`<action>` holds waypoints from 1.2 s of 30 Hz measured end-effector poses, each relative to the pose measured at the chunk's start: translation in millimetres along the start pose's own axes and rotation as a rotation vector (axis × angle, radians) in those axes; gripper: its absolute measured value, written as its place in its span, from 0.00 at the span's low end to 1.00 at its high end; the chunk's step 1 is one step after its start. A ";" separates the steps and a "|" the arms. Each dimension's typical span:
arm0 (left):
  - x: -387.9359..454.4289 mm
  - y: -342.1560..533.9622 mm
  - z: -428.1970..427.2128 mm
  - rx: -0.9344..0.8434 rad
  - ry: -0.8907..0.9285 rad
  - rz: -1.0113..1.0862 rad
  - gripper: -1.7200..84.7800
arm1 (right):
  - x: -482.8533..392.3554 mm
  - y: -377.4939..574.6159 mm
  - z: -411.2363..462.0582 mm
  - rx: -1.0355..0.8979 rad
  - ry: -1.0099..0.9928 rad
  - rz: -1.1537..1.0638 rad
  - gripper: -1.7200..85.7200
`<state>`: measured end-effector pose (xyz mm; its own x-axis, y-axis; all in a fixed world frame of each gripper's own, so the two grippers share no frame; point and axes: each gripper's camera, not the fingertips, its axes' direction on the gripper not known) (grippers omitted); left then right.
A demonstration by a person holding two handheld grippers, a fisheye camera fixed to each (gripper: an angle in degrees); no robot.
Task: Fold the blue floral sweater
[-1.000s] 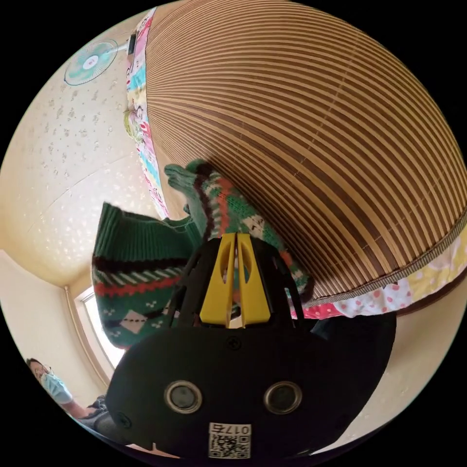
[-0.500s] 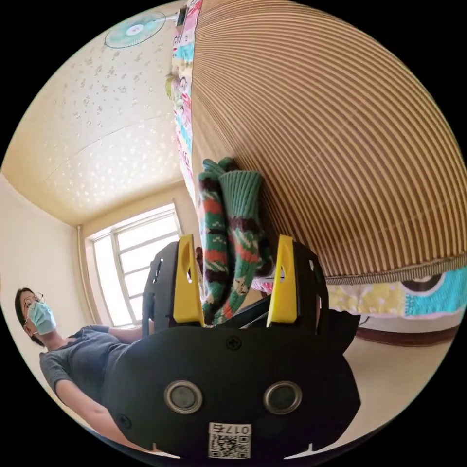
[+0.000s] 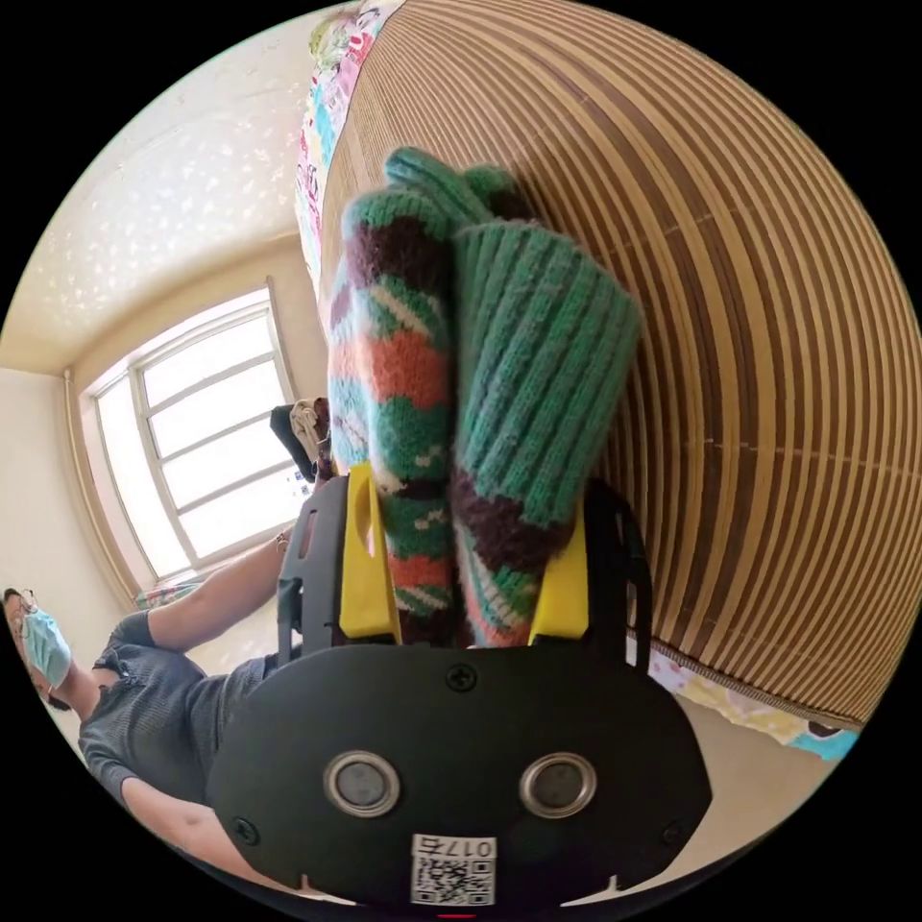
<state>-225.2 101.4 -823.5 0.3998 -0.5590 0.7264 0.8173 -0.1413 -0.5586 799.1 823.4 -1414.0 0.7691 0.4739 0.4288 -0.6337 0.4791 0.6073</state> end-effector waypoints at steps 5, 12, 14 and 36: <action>-13.4 28.5 -56.1 0.025 0.000 0.016 0.25 | -19.1 8.8 34.8 -0.057 -0.022 -0.030 0.21; -15.3 94.1 -244.5 0.244 -0.073 0.105 0.23 | -92.9 5.7 175.2 -0.106 -0.152 -0.136 0.19; -2.1 110.7 -303.8 0.324 -0.116 0.158 0.23 | -123.7 -3.9 220.8 -0.119 -0.196 -0.179 0.19; 4.1 182.3 -431.8 0.661 -0.689 0.100 0.16 | -268.5 -128.6 514.7 -0.334 0.098 -0.147 0.16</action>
<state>-253.7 -279.4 -1095.2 0.4645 0.0899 0.8810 0.7504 0.4884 -0.4454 716.5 254.2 -1263.0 0.8524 0.4433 0.2772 -0.5219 0.7538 0.3993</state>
